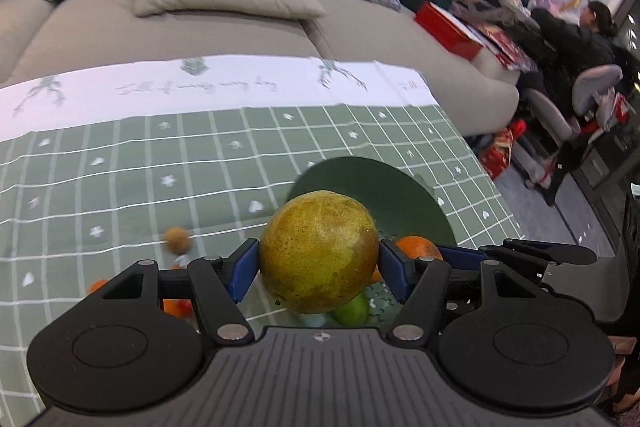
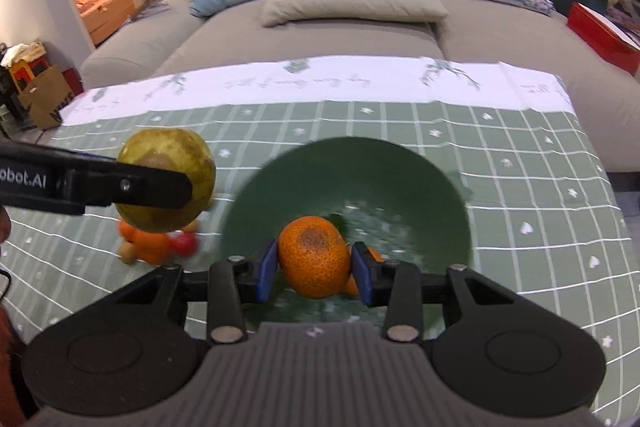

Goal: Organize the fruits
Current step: 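Carry the pear and tangerine over the colander with both tools, then open both tools to release the pear and tangerine into the colander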

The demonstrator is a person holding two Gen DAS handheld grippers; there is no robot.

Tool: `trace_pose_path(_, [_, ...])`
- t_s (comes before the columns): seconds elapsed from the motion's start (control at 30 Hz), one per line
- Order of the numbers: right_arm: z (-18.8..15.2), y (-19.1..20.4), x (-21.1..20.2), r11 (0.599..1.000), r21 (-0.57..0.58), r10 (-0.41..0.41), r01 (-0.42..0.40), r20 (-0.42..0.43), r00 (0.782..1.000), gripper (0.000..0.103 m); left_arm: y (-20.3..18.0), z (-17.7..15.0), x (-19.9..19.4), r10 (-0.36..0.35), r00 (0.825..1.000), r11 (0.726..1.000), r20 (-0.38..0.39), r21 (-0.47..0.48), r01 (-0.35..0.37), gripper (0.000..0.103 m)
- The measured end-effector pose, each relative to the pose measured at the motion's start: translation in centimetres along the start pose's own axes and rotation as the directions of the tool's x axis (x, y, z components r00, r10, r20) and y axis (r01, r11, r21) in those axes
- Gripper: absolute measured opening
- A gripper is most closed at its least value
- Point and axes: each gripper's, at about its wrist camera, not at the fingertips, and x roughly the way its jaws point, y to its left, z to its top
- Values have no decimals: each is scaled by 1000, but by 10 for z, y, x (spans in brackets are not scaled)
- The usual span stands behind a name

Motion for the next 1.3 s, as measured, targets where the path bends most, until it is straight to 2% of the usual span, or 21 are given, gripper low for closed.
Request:
trace_pose_path(0.13, [3, -21, 14, 1000, 12, -9, 9, -16, 1000, 37, -13, 11, 29, 9, 999, 999, -50, 33, -8, 73])
trace_pose_path(0.3, [10, -35, 39, 1000, -28, -9, 8, -39, 999, 37, -14, 18, 65, 43, 991, 999, -124, 39, -38, 73])
trace_pose_path(0.57, [21, -42, 79, 996, -86, -7, 0, -78, 997, 37, -12, 29, 96, 54, 981, 998, -184, 24, -50, 73])
trace_pose_path(0.77, [20, -38, 96, 991, -133, -6, -7, -98, 995, 37, -12, 29, 107, 53, 976, 998, -209, 28, -49, 74])
trace_pose_path(0.97, [19, -37, 104, 991, -130, -9, -7, -119, 993, 37, -12, 31, 109, 51, 975, 998, -216, 37, -45, 74])
trace_pose_path(1.17, [20, -34, 102, 992, -127, -9, -6, -118, 993, 39, -14, 31, 109, 57, 974, 998, -218, 37, -50, 75])
trace_pose_path(1.3, [24, -33, 97, 992, -129, -14, -1, -114, 993, 41, -15, 32, 103, 61, 978, 998, -201, 37, -55, 80])
